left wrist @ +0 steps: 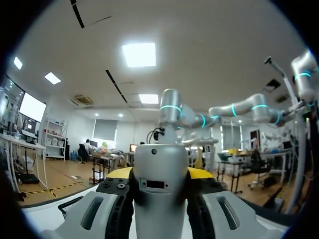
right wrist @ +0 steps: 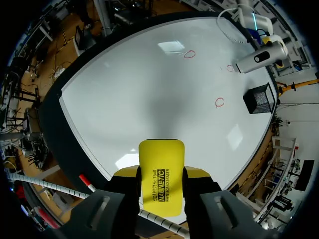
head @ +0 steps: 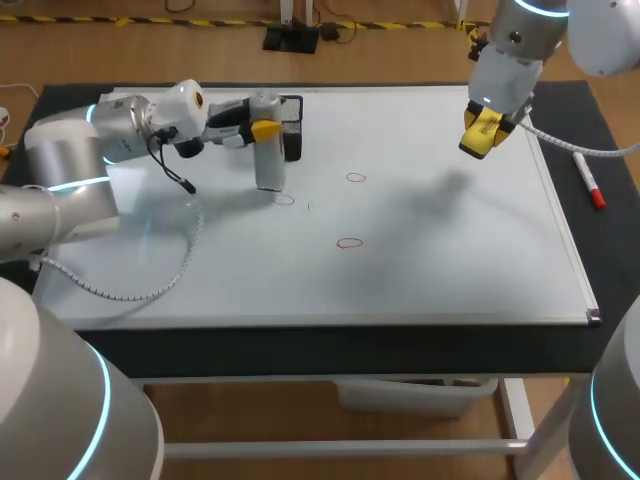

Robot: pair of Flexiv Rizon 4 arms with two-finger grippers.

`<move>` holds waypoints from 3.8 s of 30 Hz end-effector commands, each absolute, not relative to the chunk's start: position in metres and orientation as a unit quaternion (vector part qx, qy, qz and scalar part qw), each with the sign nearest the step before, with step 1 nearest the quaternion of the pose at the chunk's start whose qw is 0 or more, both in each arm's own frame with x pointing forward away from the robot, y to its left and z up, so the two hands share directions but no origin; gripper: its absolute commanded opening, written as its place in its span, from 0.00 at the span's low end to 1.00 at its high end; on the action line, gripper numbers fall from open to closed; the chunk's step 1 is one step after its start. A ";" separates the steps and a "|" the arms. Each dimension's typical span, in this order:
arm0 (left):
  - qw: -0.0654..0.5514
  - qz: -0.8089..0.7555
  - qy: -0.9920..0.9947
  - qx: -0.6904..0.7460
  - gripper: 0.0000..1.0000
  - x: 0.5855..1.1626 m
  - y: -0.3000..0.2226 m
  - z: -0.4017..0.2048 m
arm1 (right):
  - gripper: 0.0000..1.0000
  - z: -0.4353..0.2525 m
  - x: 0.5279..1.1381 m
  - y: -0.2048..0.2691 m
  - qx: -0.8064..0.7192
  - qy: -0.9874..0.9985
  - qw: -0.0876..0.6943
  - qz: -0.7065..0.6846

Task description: Pick up the inspection probe, press it on each red-marked spot on the whiteboard one by one, put down the probe, pick up the eraser, and wipe off all the red marks.

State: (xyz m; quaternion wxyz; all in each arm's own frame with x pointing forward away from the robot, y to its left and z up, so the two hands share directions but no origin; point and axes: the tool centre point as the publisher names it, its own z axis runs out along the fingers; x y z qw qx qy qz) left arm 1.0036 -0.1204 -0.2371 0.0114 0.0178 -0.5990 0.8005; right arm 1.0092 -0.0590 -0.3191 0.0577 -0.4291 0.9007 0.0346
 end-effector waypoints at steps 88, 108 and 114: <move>-0.136 0.791 -0.589 0.095 0.00 1.123 0.052 -0.207 | 0.00 -0.353 0.980 0.099 -0.642 0.766 -0.010 0.018; -0.136 0.791 -0.589 0.095 0.00 1.123 0.052 -0.207 | 0.00 -0.375 0.985 0.244 -0.741 0.670 -0.045 0.005; -0.136 0.791 -0.589 0.095 0.00 1.123 0.052 -0.207 | 0.00 -0.386 0.981 0.273 -0.752 0.656 -0.062 0.004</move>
